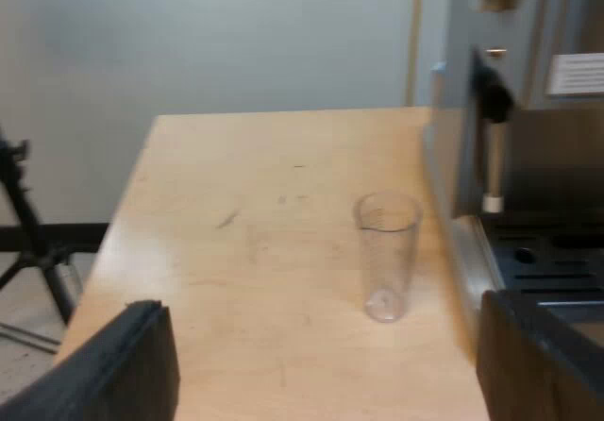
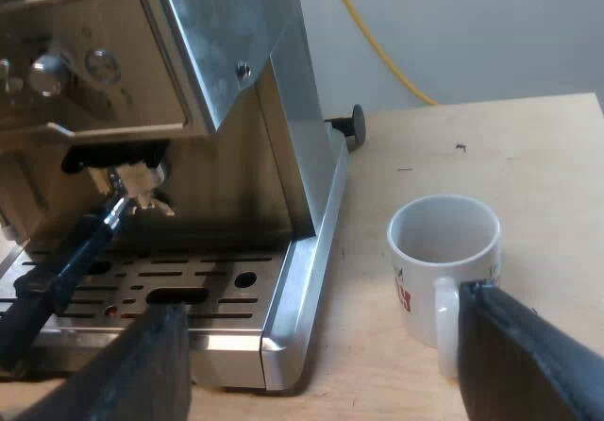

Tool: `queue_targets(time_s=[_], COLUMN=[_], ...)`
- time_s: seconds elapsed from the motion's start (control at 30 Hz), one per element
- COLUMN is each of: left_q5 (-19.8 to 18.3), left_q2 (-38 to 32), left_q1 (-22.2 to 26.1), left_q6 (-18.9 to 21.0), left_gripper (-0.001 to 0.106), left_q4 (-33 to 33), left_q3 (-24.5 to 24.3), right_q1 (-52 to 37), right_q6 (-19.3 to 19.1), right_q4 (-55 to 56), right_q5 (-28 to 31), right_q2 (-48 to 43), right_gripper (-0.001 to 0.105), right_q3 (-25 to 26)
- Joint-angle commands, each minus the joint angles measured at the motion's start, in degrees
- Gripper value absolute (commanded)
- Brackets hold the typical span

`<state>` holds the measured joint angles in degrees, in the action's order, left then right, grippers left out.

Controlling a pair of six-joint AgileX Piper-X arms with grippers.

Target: Pour the beans into the coffee machine

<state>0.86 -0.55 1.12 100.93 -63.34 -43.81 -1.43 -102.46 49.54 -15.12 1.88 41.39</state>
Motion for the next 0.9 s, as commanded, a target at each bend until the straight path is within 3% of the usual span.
queue_targets(time_s=[0.03,0.43,0.6,0.9], left_q5=[1.07,1.69,2.69,3.2], left_q2=[-1.3,-2.56,-2.56,-2.44], left_q1=[-0.27,-0.27,-0.27,-0.27], left_q6=[0.6,0.6,0.6,0.6], left_gripper=[0.068,0.068,0.068,0.068], left_q4=[-0.96,-8.82,-7.83,-1.39], left_q3=[-0.35,-0.48,0.15,6.97], right_q1=[-0.19,-0.19,-0.19,-0.19], right_q6=[-0.06,-0.3,-0.63,-1.05], right_q4=[-0.37,9.45,9.47,9.36], right_q5=[-0.11,1.08,1.59,1.59], right_q2=[-2.06,-4.98,-4.98,-4.98], right_gripper=[0.062,0.062,0.062,0.062], right_q3=[-0.38,-0.87,-1.02,-5.22])
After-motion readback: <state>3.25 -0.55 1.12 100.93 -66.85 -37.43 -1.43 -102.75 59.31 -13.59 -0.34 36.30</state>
